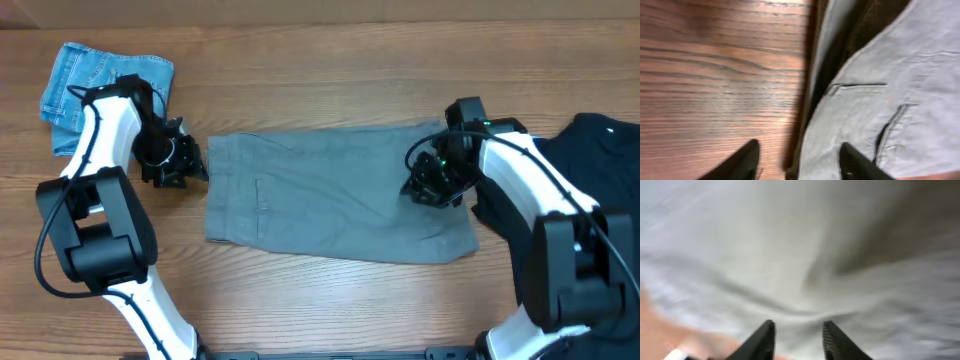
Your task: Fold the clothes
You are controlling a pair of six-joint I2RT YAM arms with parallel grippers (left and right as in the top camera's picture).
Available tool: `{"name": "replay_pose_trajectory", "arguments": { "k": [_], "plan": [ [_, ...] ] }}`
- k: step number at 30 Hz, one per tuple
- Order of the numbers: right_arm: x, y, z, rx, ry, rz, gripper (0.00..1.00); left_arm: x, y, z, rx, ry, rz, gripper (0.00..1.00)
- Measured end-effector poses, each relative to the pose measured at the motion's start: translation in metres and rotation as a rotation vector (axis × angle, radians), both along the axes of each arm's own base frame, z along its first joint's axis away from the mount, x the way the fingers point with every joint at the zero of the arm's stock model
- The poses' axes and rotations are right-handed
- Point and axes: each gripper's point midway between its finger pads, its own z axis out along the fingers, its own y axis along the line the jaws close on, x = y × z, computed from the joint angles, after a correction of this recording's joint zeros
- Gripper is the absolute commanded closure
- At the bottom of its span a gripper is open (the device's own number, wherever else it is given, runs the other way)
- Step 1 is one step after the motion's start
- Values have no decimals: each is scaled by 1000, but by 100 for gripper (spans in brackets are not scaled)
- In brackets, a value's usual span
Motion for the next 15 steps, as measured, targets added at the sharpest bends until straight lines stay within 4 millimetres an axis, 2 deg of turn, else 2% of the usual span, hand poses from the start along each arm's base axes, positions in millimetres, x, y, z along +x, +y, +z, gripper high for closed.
{"name": "replay_pose_trajectory", "arguments": {
  "k": [3, 5, 8, 9, 11, 15],
  "plan": [
    [-3, 20, 13, 42, -46, 67, 56, 3, -3, 1, -27, -20, -3, 22],
    [-4, 35, 15, 61, -70, 115, 55, 6, -4, -1, -36, -37, -5, 19],
    [-4, 50, 15, 76, -105, 159, 56, 7, -6, -10, -45, -51, -7, 7],
    [-6, 62, 14, 86, -125, 192, 60, 6, -7, -13, -47, -54, -7, 4],
    [-11, 73, 11, 86, -127, 218, 70, 6, -8, -21, -52, -63, -4, 1],
    [-19, 85, -5, 66, -96, 219, 78, 7, -14, -28, -85, -99, 1, 0]
  ]
}}
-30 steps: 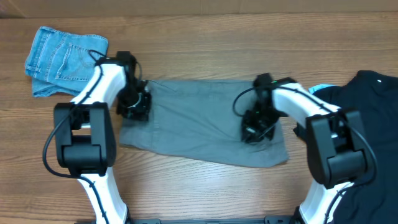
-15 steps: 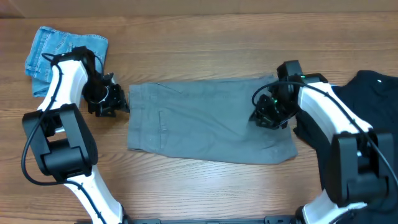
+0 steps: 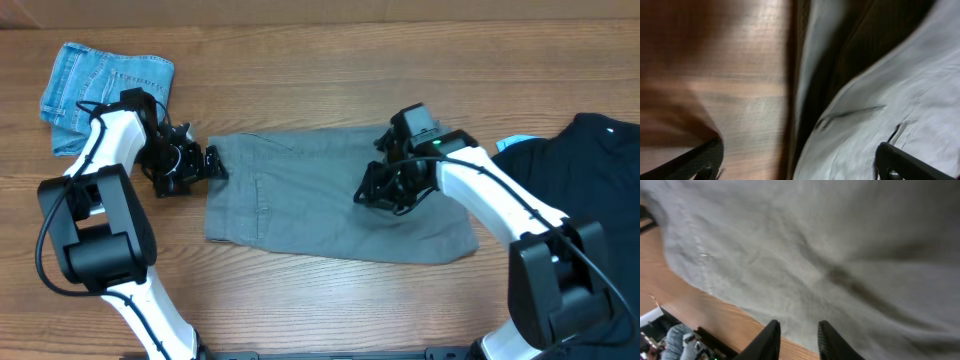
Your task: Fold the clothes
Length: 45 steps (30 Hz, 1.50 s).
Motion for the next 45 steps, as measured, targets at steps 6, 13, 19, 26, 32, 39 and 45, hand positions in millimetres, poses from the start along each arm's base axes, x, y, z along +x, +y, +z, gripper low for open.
{"name": "replay_pose_trajectory", "arguments": {
  "k": [6, 13, 19, 26, 32, 39, 45],
  "plan": [
    [-10, -5, -30, -42, 66, -39, 81, 2, -10, -1, -53, -56, 3, 18],
    [-8, -5, -34, -48, 71, -56, 81, -1, -26, -3, -99, -86, -16, 21],
    [-6, -6, -34, -54, 65, -62, 81, -6, -34, -2, -143, -92, -19, 19],
    [-6, -7, -35, -61, 64, -66, 81, -14, -34, -3, -188, -81, -6, 25],
    [-5, -7, -35, -64, 61, -66, 81, -15, -35, -5, -192, -82, -5, 37],
    [-3, -7, -35, -62, 49, -67, 81, -16, -41, -10, -195, -98, -20, 62],
    [-3, -7, -35, -62, 49, -67, 82, -24, -53, -18, -197, -76, -46, 96]
  ]
}}
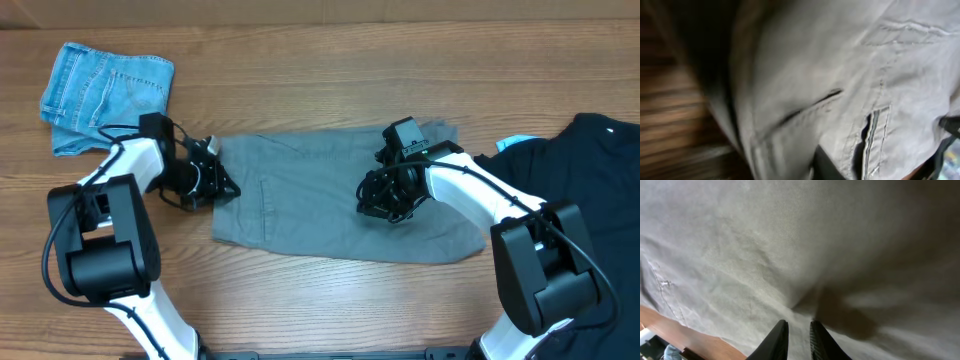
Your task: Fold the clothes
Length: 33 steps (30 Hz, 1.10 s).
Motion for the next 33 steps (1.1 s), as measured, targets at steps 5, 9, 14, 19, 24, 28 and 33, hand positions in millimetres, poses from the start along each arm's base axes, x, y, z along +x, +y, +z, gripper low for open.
{"name": "replay_pose_trajectory", "arguments": {
  "k": [5, 9, 14, 19, 24, 28, 33],
  "plan": [
    [-3, -1, 0, -5, 12, -2, 89, -7, 3, 1, -7, 46, 8, 96],
    [-10, -4, -1, -21, 50, -4, 89, -20, 16, 8, -4, 161, 41, 96],
    [-7, -5, 13, -27, 27, -6, 87, -8, 60, 44, 28, 190, 135, 96],
    [7, -7, 55, -5, -100, -19, 84, 1, 101, 99, 107, 161, 200, 96],
    [19, -20, 84, 12, -181, -66, 84, 17, 113, 162, 195, 32, 202, 95],
    [22, -35, 87, 1, -172, -108, 84, 27, 96, 193, 235, -61, 161, 94],
    [22, -48, 85, -16, -149, -140, 84, 37, 48, 194, 244, -89, 55, 92]
  ]
}}
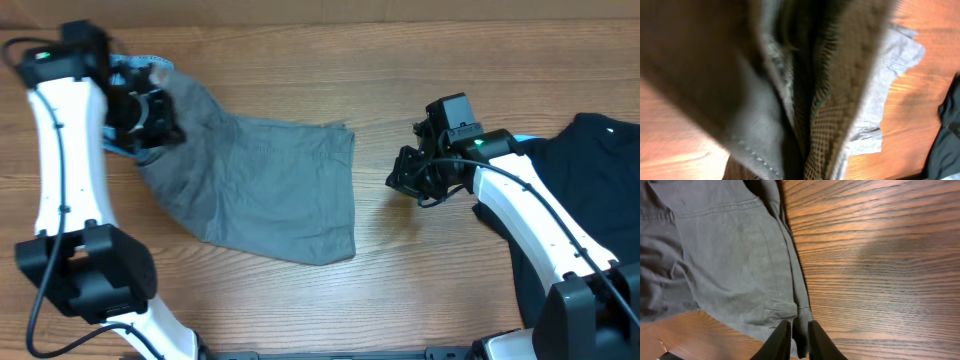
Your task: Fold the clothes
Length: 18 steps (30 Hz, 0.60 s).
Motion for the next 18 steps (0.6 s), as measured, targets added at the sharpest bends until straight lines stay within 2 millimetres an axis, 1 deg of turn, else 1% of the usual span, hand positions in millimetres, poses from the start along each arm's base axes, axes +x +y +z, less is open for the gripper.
{"name": "replay_pose_trajectory", "arguments": {
  "k": [1, 2, 5, 8, 11, 14, 18],
  "plan": [
    [0, -1, 0, 0, 2, -3, 84, 1, -7, 0, 2, 1, -13, 91],
    [0, -1, 0, -1, 1, -4, 84, 3, -20, -2, 12, -4, -39, 91],
    [0, -1, 0, -1, 2, -4, 84, 8, -51, -6, 42, -17, -90, 91],
    [0, -1, 0, -3, 1, -5, 84, 3, -93, -14, 58, -5, -160, 91],
    [0, -2, 0, -3, 0, -4, 84, -7, -125, -21, 89, 8, -227, 88],
    [0, -2, 0, -3, 1, -5, 83, -17, -148, -26, 150, 13, -279, 88],
    [0, -2, 0, -5, 1, -6, 83, -27, -171, -30, 216, 1, -330, 87]
  ]
}}
